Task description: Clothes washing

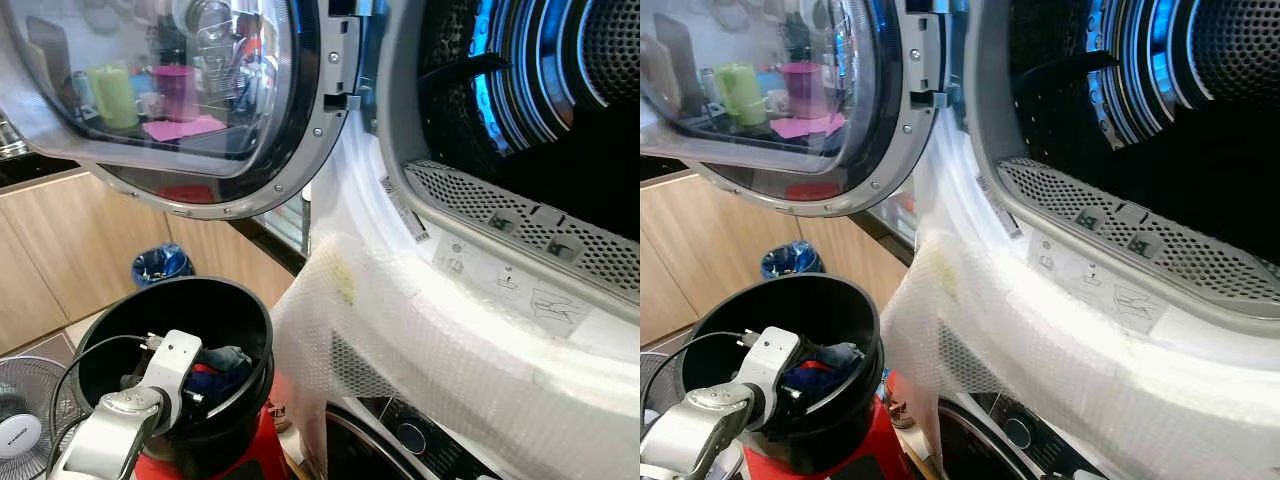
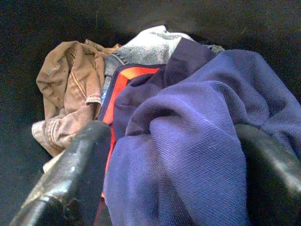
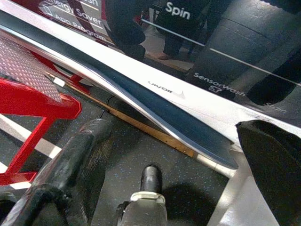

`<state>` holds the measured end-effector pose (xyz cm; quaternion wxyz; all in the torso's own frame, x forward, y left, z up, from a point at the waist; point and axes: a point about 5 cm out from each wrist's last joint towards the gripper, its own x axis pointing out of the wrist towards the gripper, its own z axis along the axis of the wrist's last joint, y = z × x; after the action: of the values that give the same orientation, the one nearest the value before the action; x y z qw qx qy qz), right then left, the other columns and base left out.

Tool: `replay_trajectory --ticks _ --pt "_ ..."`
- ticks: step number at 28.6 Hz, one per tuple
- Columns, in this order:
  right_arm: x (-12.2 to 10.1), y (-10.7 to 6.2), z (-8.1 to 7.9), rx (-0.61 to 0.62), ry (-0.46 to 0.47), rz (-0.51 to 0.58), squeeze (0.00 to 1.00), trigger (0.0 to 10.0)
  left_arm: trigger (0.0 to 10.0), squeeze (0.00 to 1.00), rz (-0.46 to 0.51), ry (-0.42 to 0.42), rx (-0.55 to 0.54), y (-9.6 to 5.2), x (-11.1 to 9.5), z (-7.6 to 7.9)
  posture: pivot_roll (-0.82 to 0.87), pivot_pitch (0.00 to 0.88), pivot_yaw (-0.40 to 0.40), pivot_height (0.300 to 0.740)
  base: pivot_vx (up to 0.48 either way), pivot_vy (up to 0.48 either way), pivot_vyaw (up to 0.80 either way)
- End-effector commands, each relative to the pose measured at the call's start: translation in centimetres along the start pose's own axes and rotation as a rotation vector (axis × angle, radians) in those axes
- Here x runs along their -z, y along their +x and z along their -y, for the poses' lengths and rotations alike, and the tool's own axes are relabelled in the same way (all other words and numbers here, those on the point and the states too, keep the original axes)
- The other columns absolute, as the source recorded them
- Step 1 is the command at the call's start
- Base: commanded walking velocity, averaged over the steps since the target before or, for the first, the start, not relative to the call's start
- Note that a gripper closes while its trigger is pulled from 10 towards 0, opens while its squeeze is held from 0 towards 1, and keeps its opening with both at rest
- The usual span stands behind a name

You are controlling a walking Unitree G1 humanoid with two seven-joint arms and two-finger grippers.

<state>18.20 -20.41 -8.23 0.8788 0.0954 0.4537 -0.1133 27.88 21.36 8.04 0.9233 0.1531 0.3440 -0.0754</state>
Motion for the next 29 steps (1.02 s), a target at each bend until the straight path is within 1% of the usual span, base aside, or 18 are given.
replay_trajectory --ticks 1,3,4,5,9,11,14,17,18,20,22,23,24,25,26,27,28,29 --pt "-0.3 0.0 0.0 -0.003 -0.022 0.010 0.00 10.0 0.0 0.00 -0.066 0.048 0.013 0.3 1.6 0.4 0.29 0.036 -0.071 0.740 0.000 0.000 0.00" --pt "-0.3 0.0 -0.1 -0.004 -0.028 0.011 0.00 10.0 0.0 0.00 -0.062 0.062 0.014 0.4 1.5 0.4 0.29 0.035 -0.071 0.740 0.000 0.000 0.00" --pt "-0.5 0.1 -0.2 -0.007 -0.053 0.014 0.00 10.0 0.0 0.00 -0.056 0.104 0.012 0.4 1.3 0.3 0.29 0.035 -0.071 0.740 0.000 0.000 0.00" --pt "-0.5 0.1 -0.2 -0.009 -0.061 0.016 0.00 10.0 0.0 0.00 -0.052 0.121 0.011 0.4 1.1 0.3 0.29 0.035 -0.071 0.740 0.000 0.000 0.00" --pt "-0.8 0.1 -0.4 -0.017 -0.081 0.020 0.00 10.0 0.0 0.00 -0.045 0.158 0.010 0.4 0.8 0.1 0.29 0.030 -0.072 0.740 0.000 0.000 0.00" --pt "-1.1 0.2 -0.5 -0.024 -0.125 0.022 0.00 10.0 0.0 0.00 -0.042 0.198 0.026 0.5 0.7 0.1 0.29 0.027 -0.074 0.740 0.000 0.000 0.00" --pt "-1.5 0.2 -0.7 -0.029 -0.172 0.028 0.00 10.0 0.0 0.00 -0.037 0.283 0.007 0.5 0.4 -0.2 0.29 0.017 -0.080 0.740 0.000 0.000 0.00" --pt "-1.9 0.3 -0.7 -0.035 -0.238 0.034 0.00 10.0 0.0 0.00 -0.022 0.331 -0.018 0.5 0.0 -0.5 0.30 0.013 -0.084 0.740 0.000 0.000 0.00" --pt "-2.0 0.3 -0.8 -0.034 -0.266 0.038 0.00 10.0 0.0 0.00 -0.021 0.342 -0.027 0.6 -0.1 -0.6 0.30 0.005 -0.087 0.740 0.000 0.000 0.00" --pt "-2.2 0.3 -0.8 -0.036 -0.276 0.042 0.00 10.0 0.0 0.00 -0.023 0.344 -0.033 0.8 -0.1 -0.6 0.30 0.005 -0.087 0.740 0.000 0.000 0.00" --pt "-2.5 0.3 -0.9 -0.037 -0.322 0.051 0.00 10.0 0.0 0.00 -0.050 0.314 -0.028 1.1 0.3 -0.5 0.29 0.000 -0.091 0.740 0.000 0.000 0.00" --pt "-2.6 0.3 -0.9 -0.040 -0.338 0.055 0.00 10.0 3.8 0.00 -0.055 0.292 -0.020 1.3 0.5 -0.4 0.30 0.000 -0.095 0.740 0.000 0.000 0.00" --pt "-2.7 0.3 -0.9 -0.042 -0.346 0.058 0.00 10.0 3.8 0.00 -0.057 0.278 -0.015 1.4 0.6 -0.3 0.30 0.000 -0.095 0.740 0.000 0.000 0.00" --pt "-2.9 0.4 -1.0 -0.044 -0.369 0.063 0.00 10.0 10.0 0.00 -0.032 0.038 0.045 1.9 0.4 0.5 0.30 0.000 -0.095 0.740 0.000 0.000 0.00" --pt "-3.0 0.4 -0.9 -0.044 -0.375 0.064 0.00 10.0 10.0 0.00 -0.018 -0.073 0.062 2.1 0.3 0.7 0.29 0.002 -0.100 0.740 0.000 0.000 0.00" --pt "-3.0 0.4 -0.9 -0.044 -0.375 0.064 0.00 10.0 10.0 0.00 -0.018 -0.073 0.062 2.1 0.3 0.7 0.29 0.002 -0.100 0.740 0.000 0.000 0.00" --pt "-3.0 0.4 -0.9 -0.043 -0.377 0.064 0.00 10.0 10.0 0.00 -0.013 -0.192 0.081 2.3 0.3 0.8 0.29 0.004 -0.102 0.740 0.000 0.000 0.00" --pt "-3.1 0.4 -0.8 -0.043 -0.385 0.065 0.00 10.0 10.0 0.00 -0.018 -0.347 0.104 2.7 0.7 0.9 0.29 0.003 -0.105 0.740 0.000 0.000 0.00"
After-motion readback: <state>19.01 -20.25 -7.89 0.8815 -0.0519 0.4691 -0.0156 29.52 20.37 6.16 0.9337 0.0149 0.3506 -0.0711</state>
